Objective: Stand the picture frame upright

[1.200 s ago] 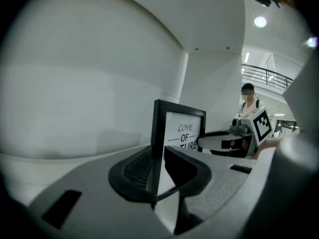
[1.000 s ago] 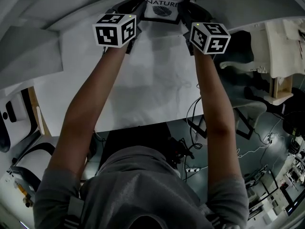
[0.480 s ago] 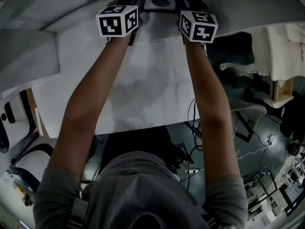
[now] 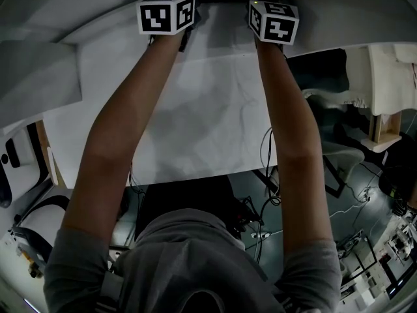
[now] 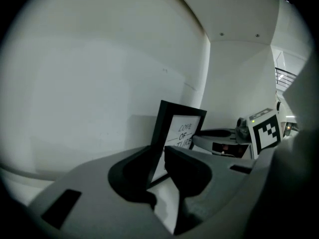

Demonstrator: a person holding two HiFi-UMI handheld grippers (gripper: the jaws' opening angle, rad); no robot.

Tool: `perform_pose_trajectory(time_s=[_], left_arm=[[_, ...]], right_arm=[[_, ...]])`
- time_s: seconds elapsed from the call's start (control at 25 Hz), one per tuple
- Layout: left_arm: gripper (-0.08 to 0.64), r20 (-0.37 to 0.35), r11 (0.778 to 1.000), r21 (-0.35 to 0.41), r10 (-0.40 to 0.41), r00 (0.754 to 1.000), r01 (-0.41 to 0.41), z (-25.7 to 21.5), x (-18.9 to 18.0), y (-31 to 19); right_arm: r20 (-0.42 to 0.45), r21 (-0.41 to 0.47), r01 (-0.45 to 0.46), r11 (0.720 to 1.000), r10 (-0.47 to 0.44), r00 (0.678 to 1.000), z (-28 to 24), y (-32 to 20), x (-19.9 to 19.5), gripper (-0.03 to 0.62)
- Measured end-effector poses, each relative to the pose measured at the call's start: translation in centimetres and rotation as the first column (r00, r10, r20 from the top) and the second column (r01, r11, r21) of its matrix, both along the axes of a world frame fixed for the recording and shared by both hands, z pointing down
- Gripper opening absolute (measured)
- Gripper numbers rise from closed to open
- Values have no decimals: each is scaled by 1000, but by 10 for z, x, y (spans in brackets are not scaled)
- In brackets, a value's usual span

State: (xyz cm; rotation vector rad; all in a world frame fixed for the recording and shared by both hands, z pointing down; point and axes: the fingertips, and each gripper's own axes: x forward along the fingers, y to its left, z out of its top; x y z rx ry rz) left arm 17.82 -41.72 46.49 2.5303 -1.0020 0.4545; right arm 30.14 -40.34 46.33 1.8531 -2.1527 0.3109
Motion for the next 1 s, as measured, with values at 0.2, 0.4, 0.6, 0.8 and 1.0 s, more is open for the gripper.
perform_pose_trajectory(time_s=[0.2, 0.4, 0.6, 0.8, 1.0], left_arm=[[74, -47, 999, -51, -6, 999, 4, -5, 0, -7], [74, 3, 999, -36, -2, 1000, 2, -5, 1, -11], [74, 13, 999, -37, 6, 1000, -5, -9, 0, -17], [74, 31, 1000, -5, -12, 999, 12, -17, -3, -21], [74, 21, 999, 36, -40, 999, 40, -26, -6, -19]], right_arm=[[-6, -6, 9, 1000, -9, 1000, -3, -10, 1, 97], [1, -31, -13, 999, 13, 1000, -2, -20, 3, 97], [80, -28, -29, 999, 31, 996, -4, -23, 3, 100], [91, -27, -31, 999, 34, 995, -3, -26, 4, 100], [92, 3, -44, 999, 43, 995, -9, -24, 6, 104]])
